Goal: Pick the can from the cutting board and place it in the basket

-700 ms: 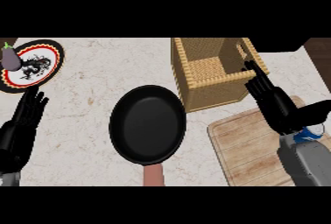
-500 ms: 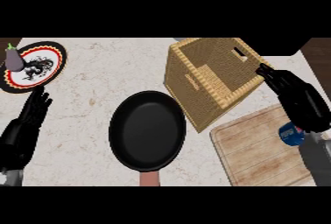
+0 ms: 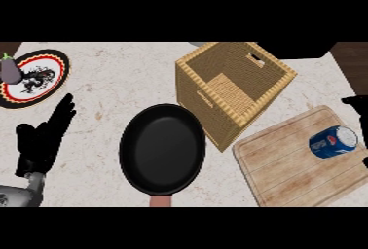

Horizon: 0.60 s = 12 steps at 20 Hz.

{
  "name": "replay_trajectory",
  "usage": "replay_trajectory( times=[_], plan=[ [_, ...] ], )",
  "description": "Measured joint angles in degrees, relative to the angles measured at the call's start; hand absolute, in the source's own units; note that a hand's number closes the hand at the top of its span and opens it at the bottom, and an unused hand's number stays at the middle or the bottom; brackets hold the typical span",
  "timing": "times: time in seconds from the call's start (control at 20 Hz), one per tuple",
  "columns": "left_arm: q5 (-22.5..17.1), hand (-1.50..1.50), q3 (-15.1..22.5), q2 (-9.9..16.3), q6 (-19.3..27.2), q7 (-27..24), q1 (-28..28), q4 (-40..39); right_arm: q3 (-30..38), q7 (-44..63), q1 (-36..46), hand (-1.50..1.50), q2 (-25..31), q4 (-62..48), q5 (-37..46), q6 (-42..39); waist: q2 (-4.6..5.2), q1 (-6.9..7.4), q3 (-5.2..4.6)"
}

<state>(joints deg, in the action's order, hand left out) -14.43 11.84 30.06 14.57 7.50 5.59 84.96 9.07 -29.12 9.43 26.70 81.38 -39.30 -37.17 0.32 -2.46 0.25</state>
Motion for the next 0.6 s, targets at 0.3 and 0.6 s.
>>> replay_trajectory(
  times=[0.3, 0.6],
  plan=[
    [1.6, 0.0, 1.3, -1.6, 0.3, 2.0, 3.0, -2.7, 8.1, -1.9, -3.8, -1.5, 10.8, 0.1, 12.4, 4.7, -0.14, 0.34, -0.16],
    [2.0, 0.0, 1.6, -2.6, -0.1, 1.9, 4.4, -4.5, 10.8, -3.7, -6.6, -1.5, 26.1, -0.5, 26.2, 4.1, 0.04, 0.88, -0.16]
  ],
)
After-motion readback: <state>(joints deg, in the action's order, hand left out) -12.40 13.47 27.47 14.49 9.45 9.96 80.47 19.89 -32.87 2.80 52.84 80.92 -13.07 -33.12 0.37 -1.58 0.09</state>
